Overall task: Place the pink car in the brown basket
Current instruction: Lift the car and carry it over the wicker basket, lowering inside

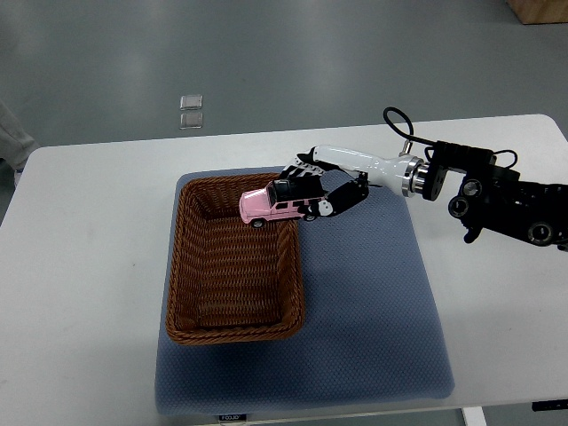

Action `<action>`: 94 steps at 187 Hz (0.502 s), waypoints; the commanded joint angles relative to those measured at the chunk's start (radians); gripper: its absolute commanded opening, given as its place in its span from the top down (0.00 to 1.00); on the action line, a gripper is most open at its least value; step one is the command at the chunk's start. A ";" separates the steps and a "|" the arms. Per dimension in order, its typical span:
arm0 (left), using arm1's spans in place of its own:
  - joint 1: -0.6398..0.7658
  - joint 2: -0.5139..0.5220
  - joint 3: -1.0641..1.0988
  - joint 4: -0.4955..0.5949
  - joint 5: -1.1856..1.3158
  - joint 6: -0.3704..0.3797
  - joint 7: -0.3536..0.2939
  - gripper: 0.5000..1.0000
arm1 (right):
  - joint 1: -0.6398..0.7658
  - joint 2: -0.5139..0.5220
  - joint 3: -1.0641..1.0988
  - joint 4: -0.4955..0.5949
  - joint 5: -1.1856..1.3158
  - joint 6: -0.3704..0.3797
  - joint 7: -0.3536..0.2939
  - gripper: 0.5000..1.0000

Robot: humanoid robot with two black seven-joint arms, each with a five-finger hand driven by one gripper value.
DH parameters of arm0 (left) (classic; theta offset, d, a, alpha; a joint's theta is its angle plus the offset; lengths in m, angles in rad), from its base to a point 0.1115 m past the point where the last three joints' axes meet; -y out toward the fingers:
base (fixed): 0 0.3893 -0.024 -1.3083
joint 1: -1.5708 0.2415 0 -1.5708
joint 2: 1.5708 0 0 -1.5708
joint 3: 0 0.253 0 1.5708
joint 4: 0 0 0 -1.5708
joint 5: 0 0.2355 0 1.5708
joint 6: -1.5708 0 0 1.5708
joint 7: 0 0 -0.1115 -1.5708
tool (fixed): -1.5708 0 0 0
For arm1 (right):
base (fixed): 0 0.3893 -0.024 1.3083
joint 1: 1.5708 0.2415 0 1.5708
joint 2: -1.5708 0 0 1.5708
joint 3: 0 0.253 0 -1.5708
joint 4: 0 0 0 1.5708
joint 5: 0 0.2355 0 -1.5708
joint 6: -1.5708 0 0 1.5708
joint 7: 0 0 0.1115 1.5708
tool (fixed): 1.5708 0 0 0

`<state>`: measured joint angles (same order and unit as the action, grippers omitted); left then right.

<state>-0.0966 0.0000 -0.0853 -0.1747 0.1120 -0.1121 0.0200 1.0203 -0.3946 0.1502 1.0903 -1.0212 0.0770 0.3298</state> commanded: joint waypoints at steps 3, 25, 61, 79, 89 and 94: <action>0.000 0.000 0.001 0.000 0.000 0.000 0.000 0.00 | 0.007 0.095 -0.027 -0.067 -0.004 -0.002 0.000 1.00; 0.000 0.000 -0.001 0.001 0.000 0.000 0.000 0.00 | 0.012 0.143 -0.041 -0.102 -0.005 -0.002 0.000 1.00; 0.000 0.000 -0.001 0.001 0.000 0.000 0.000 0.00 | 0.003 0.207 -0.058 -0.150 -0.016 -0.014 0.000 1.00; 0.000 0.000 -0.001 0.001 0.000 0.000 0.000 0.00 | -0.003 0.234 -0.087 -0.174 -0.017 -0.019 0.000 1.00; 0.000 0.000 -0.001 0.001 0.000 0.000 0.000 0.00 | -0.005 0.240 -0.103 -0.188 -0.017 -0.032 0.000 1.00; 0.000 0.000 -0.001 0.001 0.000 0.000 0.000 0.00 | -0.006 0.241 -0.107 -0.193 -0.019 -0.039 0.000 1.00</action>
<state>-0.0966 0.0000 -0.0860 -0.1733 0.1120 -0.1121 0.0200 1.0192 -0.1676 0.0684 0.9215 -1.0382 0.0579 0.3298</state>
